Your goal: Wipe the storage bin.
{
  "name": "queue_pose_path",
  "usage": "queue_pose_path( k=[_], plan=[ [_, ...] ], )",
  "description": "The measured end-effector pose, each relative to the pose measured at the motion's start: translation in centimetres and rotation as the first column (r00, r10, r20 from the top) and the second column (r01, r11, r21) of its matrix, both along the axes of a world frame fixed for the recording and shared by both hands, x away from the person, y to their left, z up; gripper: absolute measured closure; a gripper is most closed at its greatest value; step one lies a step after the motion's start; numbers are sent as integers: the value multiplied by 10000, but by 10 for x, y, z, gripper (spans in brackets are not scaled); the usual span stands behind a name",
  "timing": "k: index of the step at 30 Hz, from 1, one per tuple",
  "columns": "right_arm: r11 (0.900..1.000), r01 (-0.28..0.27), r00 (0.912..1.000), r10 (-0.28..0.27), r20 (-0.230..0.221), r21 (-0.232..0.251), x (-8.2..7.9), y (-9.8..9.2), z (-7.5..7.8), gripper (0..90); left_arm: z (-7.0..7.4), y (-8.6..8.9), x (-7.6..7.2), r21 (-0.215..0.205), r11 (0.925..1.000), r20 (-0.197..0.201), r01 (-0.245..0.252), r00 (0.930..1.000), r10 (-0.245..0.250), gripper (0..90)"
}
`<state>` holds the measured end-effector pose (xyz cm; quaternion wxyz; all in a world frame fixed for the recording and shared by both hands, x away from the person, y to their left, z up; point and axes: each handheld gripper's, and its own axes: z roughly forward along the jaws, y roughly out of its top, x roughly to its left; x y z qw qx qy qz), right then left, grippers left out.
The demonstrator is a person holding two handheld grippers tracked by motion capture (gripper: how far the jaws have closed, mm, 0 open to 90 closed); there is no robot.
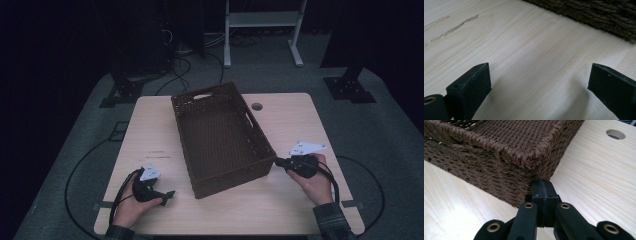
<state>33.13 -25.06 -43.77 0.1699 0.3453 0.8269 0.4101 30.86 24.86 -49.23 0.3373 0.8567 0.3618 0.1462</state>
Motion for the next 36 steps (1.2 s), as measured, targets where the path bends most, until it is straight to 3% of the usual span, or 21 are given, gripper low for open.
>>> queue_pose_path(
  k=[17, 36],
  plan=[
    [9961, -880, 9961, 881, 35, -88, -25, 21, 2, 896, -2, 19, -1, 67, 9989, -52, -466, 9989, 467, 24],
    [9811, -1925, 9813, 1925, 3, -184, -43, 50, 2, 895, -5, 22, -2, 0, 9997, 112, -225, 9997, 225, 3]
  ],
)
